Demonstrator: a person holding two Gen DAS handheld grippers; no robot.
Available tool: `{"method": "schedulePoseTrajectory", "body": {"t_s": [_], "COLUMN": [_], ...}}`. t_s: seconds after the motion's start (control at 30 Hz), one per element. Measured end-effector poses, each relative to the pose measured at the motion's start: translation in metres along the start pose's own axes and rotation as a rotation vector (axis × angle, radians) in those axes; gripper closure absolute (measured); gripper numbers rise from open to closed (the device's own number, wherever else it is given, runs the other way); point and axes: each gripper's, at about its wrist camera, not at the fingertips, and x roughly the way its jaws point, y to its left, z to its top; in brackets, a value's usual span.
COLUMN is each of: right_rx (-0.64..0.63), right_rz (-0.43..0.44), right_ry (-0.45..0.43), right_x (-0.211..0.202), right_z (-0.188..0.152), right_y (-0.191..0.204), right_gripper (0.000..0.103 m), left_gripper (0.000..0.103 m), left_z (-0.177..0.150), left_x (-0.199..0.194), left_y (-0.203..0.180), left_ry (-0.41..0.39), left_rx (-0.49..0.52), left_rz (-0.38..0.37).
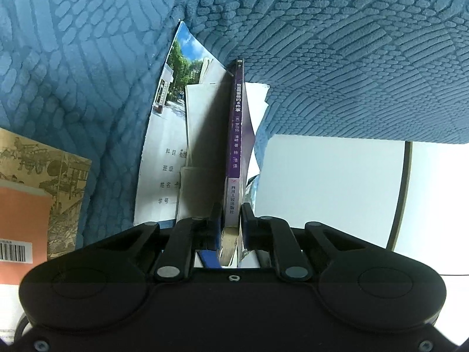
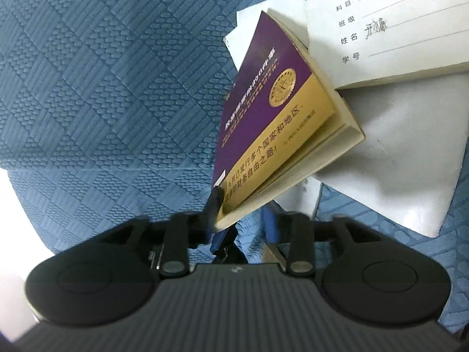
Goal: Organize objects
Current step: 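Lift the purple book with both tools, tilting it up off the papers, then carry the purple book with both tools over the stacked books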
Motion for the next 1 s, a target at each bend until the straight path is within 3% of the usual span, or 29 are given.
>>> {"method": "schedulePoseTrajectory", "body": {"t_s": [0.07,0.37,0.53,0.8,1.0], "right_rx": [0.001,0.018,-0.055,-0.168,-0.232], "right_rz": [0.000,-0.084,-0.097,-0.038,-0.011], "right_ry": [-0.013,-0.147,-0.187,-0.168,-0.125], "right_x": [-0.002,-0.016,-0.017,-0.033,-0.052], "right_z": [0.000,0.014,0.013,0.009,-0.006], "right_y": [-0.001,-0.008,0.001,0.030,0.052], "right_gripper": [0.042,0.042,0.066,0.079,0.079], "left_gripper": [0.092,0.092,0.093,0.091,0.089], "left_z": [0.001,-0.002,-0.001,-0.013,-0.036], "left_x": [0.001,-0.007,-0.011,-0.036,-0.067], "left_y": [0.000,-0.001,-0.005,-0.016,-0.030], "left_ry": [0.001,-0.001,-0.023,-0.057,-0.096], "left_rx": [-0.004,0.007,0.015,0.043,0.088], "left_rz": [-0.001,-0.009,-0.017,-0.076,-0.104]}}
